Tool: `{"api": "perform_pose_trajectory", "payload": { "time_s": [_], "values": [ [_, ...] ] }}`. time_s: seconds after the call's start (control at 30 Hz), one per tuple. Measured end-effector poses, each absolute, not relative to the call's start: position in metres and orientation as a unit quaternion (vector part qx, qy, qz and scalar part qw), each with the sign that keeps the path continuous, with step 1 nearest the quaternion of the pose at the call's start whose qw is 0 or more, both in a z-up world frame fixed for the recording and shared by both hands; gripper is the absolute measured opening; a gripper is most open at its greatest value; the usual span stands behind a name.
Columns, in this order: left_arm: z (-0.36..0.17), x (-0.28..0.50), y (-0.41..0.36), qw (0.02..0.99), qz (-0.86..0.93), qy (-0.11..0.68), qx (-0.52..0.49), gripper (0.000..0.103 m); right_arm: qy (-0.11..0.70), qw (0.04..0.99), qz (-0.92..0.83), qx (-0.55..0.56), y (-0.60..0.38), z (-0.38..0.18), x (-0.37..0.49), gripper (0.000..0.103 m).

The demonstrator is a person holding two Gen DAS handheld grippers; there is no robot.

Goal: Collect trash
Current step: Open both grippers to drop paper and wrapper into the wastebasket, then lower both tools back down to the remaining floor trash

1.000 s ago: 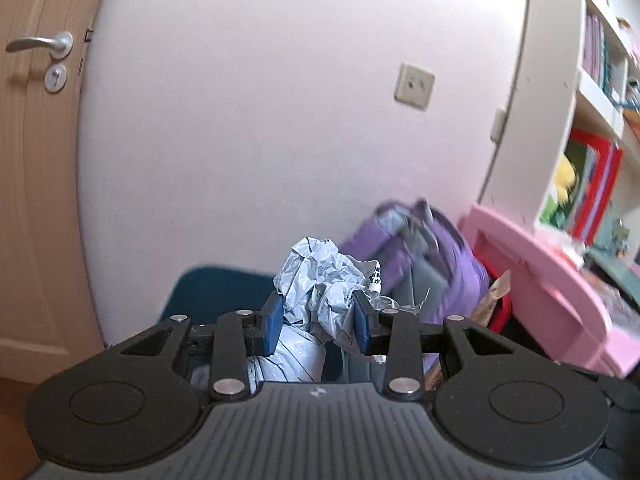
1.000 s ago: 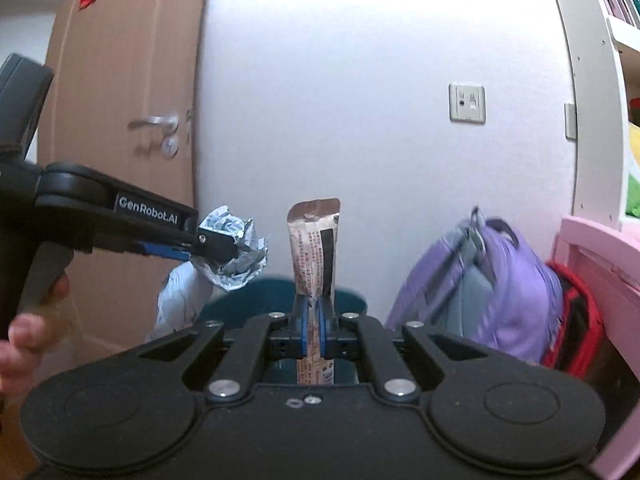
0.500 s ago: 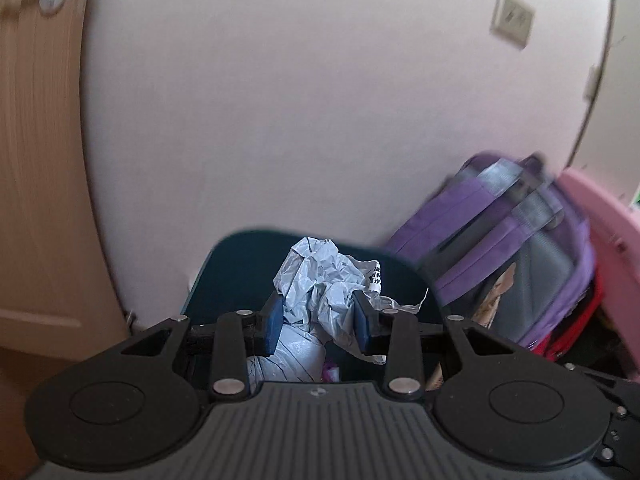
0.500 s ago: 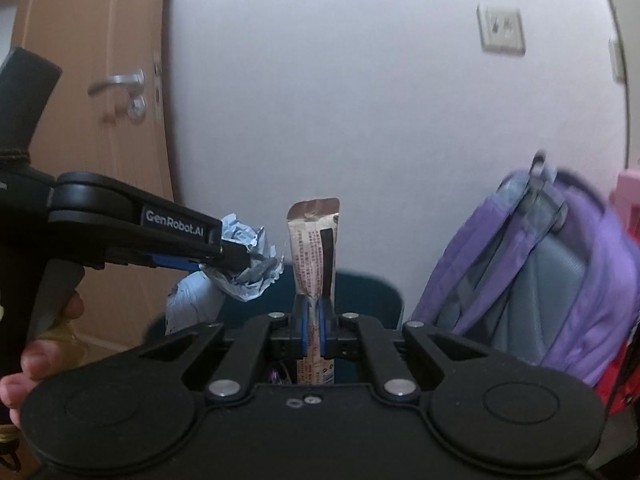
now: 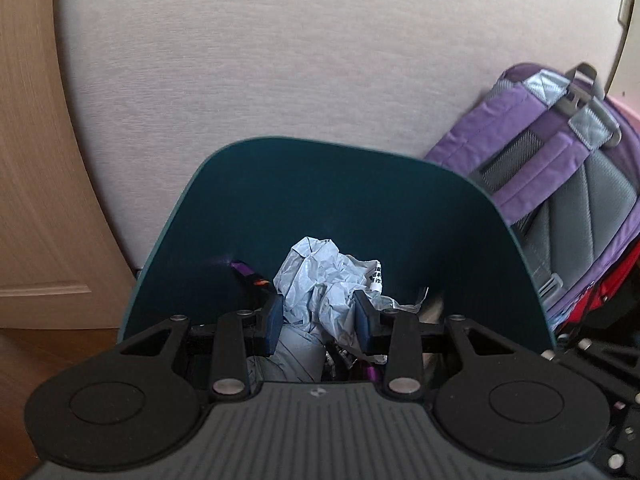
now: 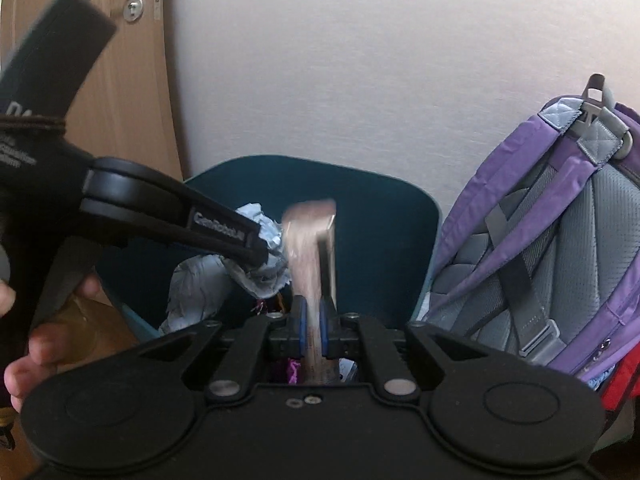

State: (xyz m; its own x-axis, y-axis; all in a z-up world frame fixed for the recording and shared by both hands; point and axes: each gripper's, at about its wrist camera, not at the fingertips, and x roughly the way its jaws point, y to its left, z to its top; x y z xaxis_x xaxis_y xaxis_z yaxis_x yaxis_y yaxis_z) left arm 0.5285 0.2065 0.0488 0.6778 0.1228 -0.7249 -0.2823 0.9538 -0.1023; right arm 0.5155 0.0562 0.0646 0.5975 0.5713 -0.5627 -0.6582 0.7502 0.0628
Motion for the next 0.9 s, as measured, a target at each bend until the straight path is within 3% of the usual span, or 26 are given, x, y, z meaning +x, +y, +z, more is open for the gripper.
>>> {"api": "perform_pose_trajectory", "payload": {
  "time_s": [0.13, 0.33, 0.9],
  "values": [
    [0.044, 0.530, 0.204, 0.905, 0.112, 0.398, -0.097, 0.038, 0.291, 0.888, 0.349, -0.075, 0.058, 0.068, 0.515, 0.016],
    [0.050, 0.516, 0.204, 0.909, 0.106, 0.389, -0.102, 0.067, 0.291, 0.886, 0.350, -0.084, 0.057, 0.076, 0.504, 0.033],
    [0.114, 0.435, 0.158, 0.932, 0.093, 0.344, -0.068, 0.070, 0.268, 0.901, 0.335, -0.063, -0.002, 0.130, 0.447, 0.055]
  ]
}}
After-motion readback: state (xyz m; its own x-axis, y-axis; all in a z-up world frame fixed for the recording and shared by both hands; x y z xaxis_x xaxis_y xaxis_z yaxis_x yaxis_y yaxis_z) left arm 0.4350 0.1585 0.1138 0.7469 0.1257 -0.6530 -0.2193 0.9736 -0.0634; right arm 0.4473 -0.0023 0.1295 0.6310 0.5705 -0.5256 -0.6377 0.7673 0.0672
